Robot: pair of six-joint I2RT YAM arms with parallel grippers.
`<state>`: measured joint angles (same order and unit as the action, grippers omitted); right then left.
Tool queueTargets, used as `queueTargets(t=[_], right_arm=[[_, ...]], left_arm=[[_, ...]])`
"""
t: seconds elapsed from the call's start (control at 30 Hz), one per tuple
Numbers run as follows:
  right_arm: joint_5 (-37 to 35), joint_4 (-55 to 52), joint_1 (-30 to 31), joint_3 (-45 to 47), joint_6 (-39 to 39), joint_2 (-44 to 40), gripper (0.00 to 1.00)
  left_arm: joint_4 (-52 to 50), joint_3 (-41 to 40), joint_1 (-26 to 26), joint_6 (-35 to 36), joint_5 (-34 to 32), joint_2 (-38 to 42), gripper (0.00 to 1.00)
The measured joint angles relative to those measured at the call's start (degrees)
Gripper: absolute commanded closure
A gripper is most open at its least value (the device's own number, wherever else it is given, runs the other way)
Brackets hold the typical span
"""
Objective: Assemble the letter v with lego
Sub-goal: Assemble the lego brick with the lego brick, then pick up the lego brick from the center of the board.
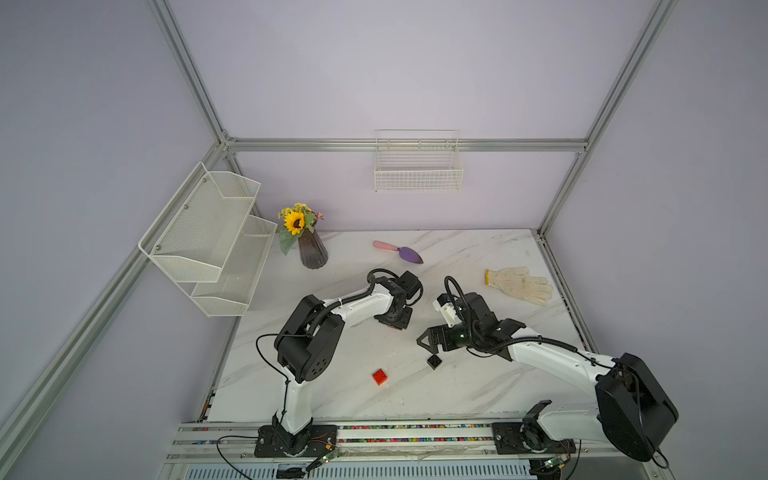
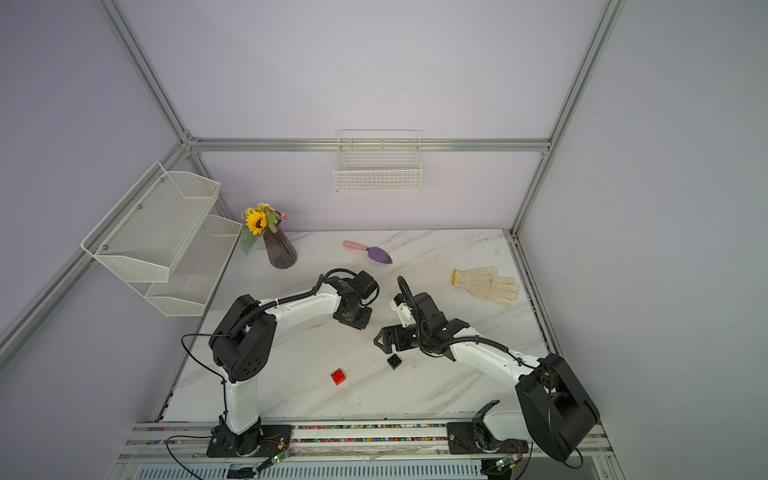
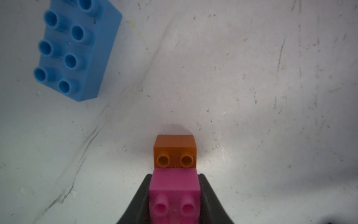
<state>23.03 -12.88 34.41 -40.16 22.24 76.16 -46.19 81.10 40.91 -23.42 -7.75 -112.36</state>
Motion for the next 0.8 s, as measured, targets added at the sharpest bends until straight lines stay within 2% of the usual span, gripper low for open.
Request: queueTargets(t=[0.23, 0.43, 0.8], right_arm=[[0.46, 1.03, 0.0, 1.01, 1.03, 0.0, 0.03], [0.7, 1.33, 0.0, 1.51, 1.22, 0.02, 0.03], [0.7, 1.36, 0.0, 1.51, 1.22, 0.02, 0.03]], left_arm=[[-0.74, -1.11, 0.15, -0.09, 0.5, -0.24, 0.47], [0.26, -1.53, 0.15, -0.22, 0.42, -0.04, 0.47], [14.88, -15.96, 0.68, -1.66, -2.16, 7.23, 0.46]])
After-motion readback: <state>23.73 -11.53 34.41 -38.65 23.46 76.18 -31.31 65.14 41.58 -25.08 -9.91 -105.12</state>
